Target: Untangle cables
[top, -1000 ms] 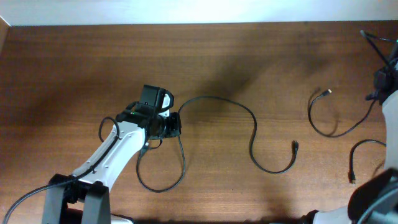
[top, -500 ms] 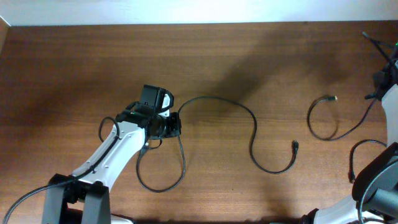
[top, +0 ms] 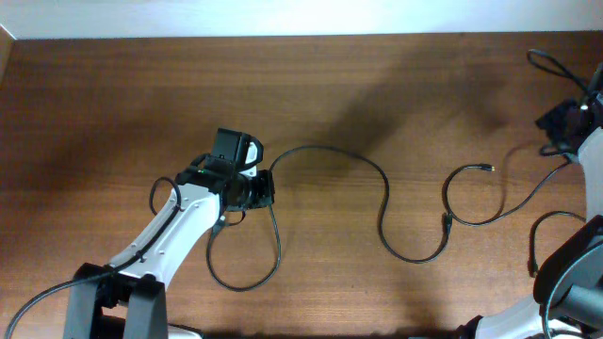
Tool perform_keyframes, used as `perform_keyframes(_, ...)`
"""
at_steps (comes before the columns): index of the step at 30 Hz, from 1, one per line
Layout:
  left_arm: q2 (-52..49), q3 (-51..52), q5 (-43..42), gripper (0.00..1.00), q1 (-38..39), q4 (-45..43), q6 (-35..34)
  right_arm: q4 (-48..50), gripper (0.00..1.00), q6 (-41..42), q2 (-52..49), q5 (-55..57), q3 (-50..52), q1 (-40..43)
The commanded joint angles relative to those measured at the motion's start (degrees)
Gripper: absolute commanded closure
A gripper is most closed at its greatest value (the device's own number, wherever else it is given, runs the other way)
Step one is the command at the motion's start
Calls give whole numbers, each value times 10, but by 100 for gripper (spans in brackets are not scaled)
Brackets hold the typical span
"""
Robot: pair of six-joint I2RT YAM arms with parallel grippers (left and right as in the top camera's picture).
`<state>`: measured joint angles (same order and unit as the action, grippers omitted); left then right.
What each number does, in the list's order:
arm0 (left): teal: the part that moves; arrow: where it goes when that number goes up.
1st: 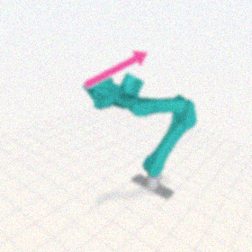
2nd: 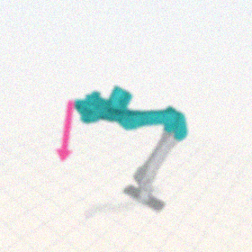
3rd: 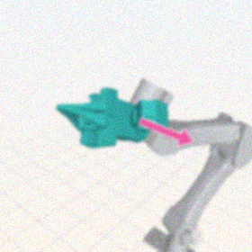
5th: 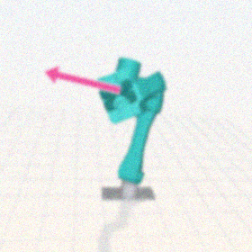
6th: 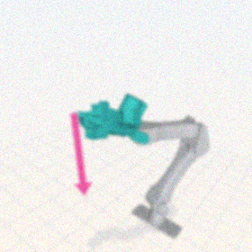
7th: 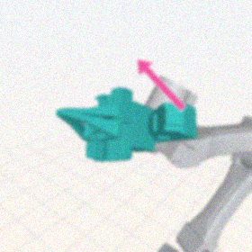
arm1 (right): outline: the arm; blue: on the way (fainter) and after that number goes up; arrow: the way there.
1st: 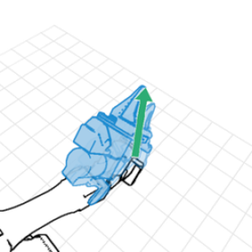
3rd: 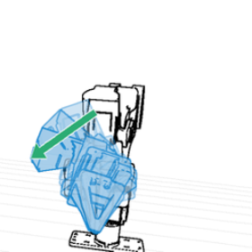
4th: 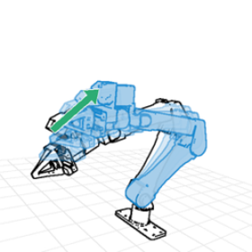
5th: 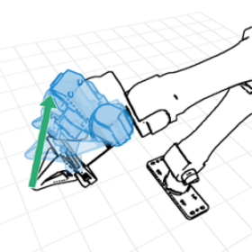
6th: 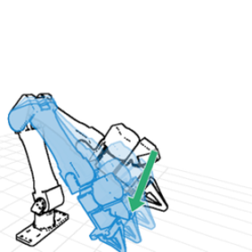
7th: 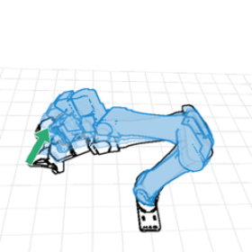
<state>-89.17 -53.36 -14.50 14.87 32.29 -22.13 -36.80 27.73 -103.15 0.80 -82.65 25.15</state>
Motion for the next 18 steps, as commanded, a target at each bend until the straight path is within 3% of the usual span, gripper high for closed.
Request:
perform_keyframes(1, -4, 1, 5, 100, 1, 7, -1, -11, 49, -95, 0, -225, -10, -1)
perform_keyframes(4, -4, 1, 10, 100, 1, 12, -1, -45, 51, -147, 0, -304, -10, -17)
perform_keyframes(10, -4, 1, 10, 100, 1, 10, -1, -122, 51, -187, 0, -319, -10, -102)
perform_keyframes(16, 1, 0, -15, 100, 1, 9, 2, -174, 51, -73, 0, -341, -10, -218)
perform_keyframes(18, 10, 0, -73, 100, 1, -9, 70, -171, 51, -37, 0, -366, -10, -262)
